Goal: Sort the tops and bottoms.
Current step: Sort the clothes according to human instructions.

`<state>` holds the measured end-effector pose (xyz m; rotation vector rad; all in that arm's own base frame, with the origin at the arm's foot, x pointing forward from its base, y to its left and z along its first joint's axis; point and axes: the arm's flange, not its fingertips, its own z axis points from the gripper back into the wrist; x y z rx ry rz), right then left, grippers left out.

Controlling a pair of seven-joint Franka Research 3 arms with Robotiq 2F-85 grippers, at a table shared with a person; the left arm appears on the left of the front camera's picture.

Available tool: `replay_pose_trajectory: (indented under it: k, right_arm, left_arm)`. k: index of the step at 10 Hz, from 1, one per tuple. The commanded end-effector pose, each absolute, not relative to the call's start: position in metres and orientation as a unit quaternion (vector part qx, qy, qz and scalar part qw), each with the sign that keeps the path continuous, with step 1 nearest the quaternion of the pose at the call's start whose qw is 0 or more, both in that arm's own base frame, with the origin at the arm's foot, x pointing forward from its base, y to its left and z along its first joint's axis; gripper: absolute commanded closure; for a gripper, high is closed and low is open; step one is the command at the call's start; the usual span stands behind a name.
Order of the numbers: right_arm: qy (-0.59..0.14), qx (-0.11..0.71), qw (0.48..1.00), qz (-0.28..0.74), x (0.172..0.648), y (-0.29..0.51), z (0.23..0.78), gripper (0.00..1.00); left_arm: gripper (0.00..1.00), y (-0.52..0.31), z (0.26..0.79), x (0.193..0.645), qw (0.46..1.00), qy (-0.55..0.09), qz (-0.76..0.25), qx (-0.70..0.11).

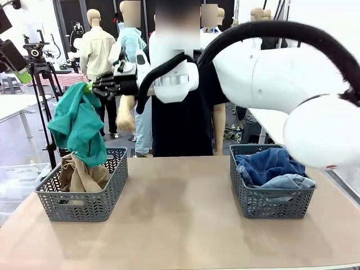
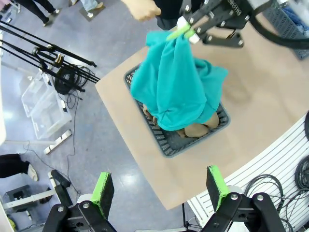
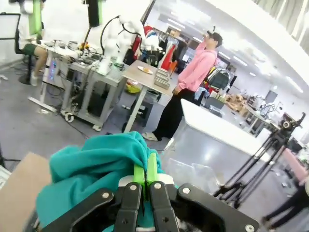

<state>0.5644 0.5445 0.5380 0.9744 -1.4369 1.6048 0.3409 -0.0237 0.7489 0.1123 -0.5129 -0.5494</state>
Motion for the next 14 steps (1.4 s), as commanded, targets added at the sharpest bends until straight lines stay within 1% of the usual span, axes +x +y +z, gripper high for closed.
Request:
replay_pose_trajectory:
  k: [1, 3, 5, 7, 8, 9, 10, 11, 12, 13, 14]
  right_arm:
    - [-0.574, 0.4, 0.368, 0.613, 0.575, 0.568, 0.5, 1.0]
    - [-0.57, 0.383, 0.372, 0.625, 0.571, 0.582, 0.445, 1.0]
    - [-0.542, 0.376, 0.388, 0.644, 0.569, 0.585, 0.421, 1.0]
    - [-0.503, 0.389, 0.407, 0.656, 0.569, 0.586, 0.398, 1.0]
    - [-0.469, 0.405, 0.424, 0.66, 0.569, 0.586, 0.389, 1.0]
    - [-0.489, 0.38, 0.42, 0.664, 0.573, 0.582, 0.411, 1.0]
    - [-0.508, 0.393, 0.406, 0.65, 0.564, 0.581, 0.389, 1.0]
    - [-0.508, 0.393, 0.406, 0.65, 0.564, 0.581, 0.389, 1.0]
    - [-0.499, 0.39, 0.414, 0.653, 0.567, 0.579, 0.392, 1.0]
    - [-0.476, 0.389, 0.424, 0.666, 0.568, 0.577, 0.392, 1.0]
    - [-0.456, 0.398, 0.429, 0.671, 0.572, 0.581, 0.379, 1.0]
  left_arm:
    - [0.0, -0.022, 0.75, 0.34, 0.929, -0.25, -0.269, 0.055]
    - [0.0, -0.022, 0.75, 0.34, 0.929, -0.25, -0.269, 0.055]
    - [0.0, -0.022, 0.75, 0.34, 0.929, -0.25, -0.269, 0.055]
    - [0.0, -0.022, 0.75, 0.34, 0.929, -0.25, -0.269, 0.055]
    - [0.0, -0.022, 0.75, 0.34, 0.929, -0.25, -0.269, 0.055]
    - [0.0, -0.022, 0.75, 0.34, 0.929, -0.25, -0.269, 0.055]
    - [0.0, -0.022, 0.75, 0.34, 0.929, -0.25, -0.269, 0.055]
    - [0.0, -0.022, 0.75, 0.34, 0.929, -0.25, -0.269, 0.055]
    - [0.0, -0.022, 0.75, 0.34, 0.929, -0.25, -0.269, 0.055]
    - [0.0, -0.022, 0.75, 0.34, 0.929, -0.25, -0.269, 0.055]
    - [0.0, -0.022, 0.75, 0.34, 0.929, -0.25, -0.269, 0.055]
